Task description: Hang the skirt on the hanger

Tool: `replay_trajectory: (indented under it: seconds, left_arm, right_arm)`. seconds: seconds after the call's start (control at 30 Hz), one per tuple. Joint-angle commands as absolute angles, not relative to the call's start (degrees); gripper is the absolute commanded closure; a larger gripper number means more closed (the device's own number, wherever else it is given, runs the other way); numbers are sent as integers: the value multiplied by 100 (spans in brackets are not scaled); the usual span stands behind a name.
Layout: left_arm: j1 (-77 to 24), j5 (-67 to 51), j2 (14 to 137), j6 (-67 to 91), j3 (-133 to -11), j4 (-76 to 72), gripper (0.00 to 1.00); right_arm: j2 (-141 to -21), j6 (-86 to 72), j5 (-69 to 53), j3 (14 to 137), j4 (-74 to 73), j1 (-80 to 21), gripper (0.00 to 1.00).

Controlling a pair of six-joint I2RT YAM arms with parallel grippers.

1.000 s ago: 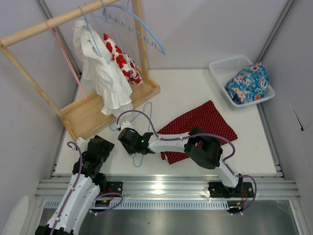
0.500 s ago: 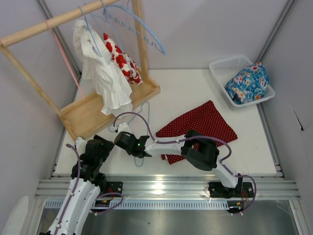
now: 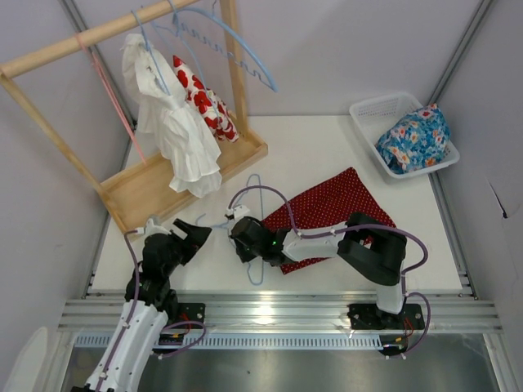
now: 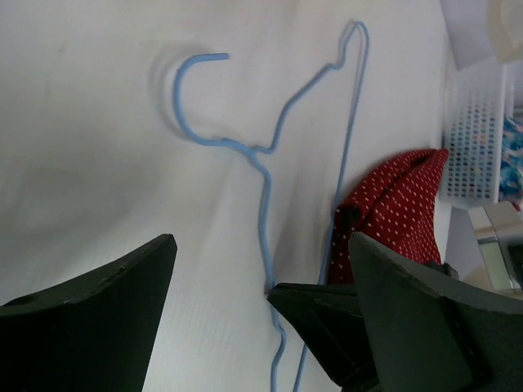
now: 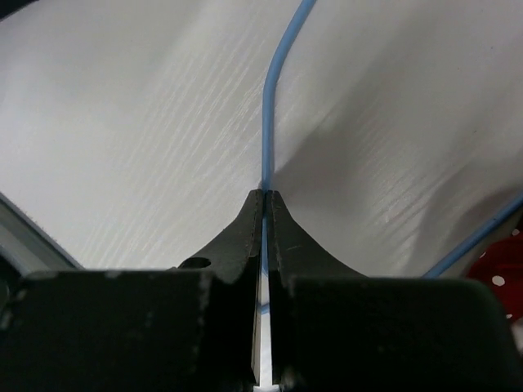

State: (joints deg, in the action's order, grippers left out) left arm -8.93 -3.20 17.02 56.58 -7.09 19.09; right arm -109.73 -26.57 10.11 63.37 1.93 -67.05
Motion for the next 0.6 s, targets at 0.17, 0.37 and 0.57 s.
replay_trajectory:
  seconds: [0.17,0.37,0.57]
  left_arm:
    - [-852,-1415,2064,5432,-335,554,10]
    - [-931,-1538,2575,5317,-281,194,12]
    - [-1493,-1310,2909,5291,-448,-325,15]
  right_arm:
    - [-10170,-2795,256,5704,1608,-6688,100]
    - [-9862,-2856,193,5414,1986,-6688,100]
    - [-9975,-2839,70,5502,2030,-6724,100]
